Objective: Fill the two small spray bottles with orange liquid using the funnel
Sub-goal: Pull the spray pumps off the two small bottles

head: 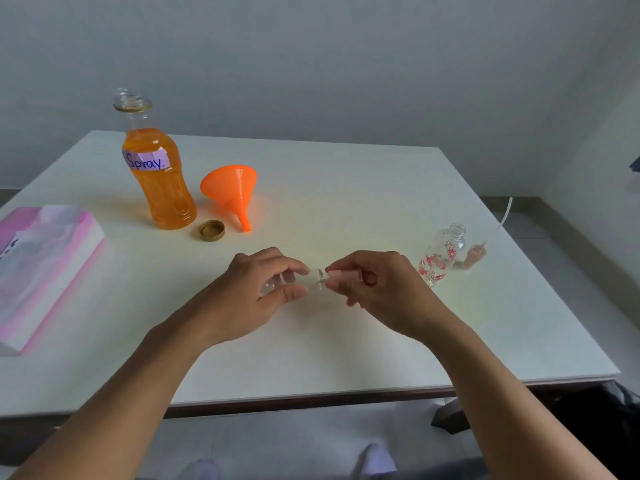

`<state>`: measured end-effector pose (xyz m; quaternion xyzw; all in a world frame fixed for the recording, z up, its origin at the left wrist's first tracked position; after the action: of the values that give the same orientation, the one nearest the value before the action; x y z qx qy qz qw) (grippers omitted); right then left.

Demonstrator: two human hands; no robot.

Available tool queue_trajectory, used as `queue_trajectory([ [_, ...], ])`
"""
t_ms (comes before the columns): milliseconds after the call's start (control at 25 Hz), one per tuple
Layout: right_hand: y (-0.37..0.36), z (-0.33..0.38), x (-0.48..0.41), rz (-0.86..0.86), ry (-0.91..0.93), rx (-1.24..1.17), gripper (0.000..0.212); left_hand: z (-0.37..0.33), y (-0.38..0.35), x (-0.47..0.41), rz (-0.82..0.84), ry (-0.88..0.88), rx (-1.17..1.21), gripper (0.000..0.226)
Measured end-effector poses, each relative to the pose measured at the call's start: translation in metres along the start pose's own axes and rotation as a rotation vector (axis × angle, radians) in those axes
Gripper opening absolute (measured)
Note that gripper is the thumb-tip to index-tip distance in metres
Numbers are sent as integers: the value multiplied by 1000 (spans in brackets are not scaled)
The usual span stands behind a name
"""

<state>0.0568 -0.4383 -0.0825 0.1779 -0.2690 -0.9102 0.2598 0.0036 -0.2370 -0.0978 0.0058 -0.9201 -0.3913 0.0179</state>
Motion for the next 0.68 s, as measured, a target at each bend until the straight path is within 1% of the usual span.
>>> queue_trajectory([
  [40,2,1,1,-14,41,36,17,1,1,0,-7,19,-31,32],
  [160,14,5,4,-122,146,167,22,8,13,-1,-55,112,-102,34],
  [240,23,5,8,-187,148,207,22,15,22,-2,-90,163,-57,35],
  [320,30,3,11,-244,119,231,23,19,27,-3,-118,167,50,37],
  [400,34,0,11,-320,57,160,21,17,27,-5,-122,161,191,38],
  [520,31,-7,6,-387,-35,-46,20,9,18,-9,-114,146,366,29],
  [600,23,-15,1,-390,-76,-119,21,2,10,-10,-107,113,423,27],
  [680,16,-21,-4,-393,-98,-93,20,-6,-1,-10,-102,65,406,27],
])
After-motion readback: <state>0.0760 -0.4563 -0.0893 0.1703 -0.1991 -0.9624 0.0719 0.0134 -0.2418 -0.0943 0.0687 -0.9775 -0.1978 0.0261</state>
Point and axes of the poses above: each hand's wrist, its own x-axis away from the middle knuckle, its own y-axis out of the back of the hand, z = x × y, the point moved 4 cm from there along -x, towards the middle knuckle, and after that the axes turned 9 degrees about y, right-handed, at the moved point
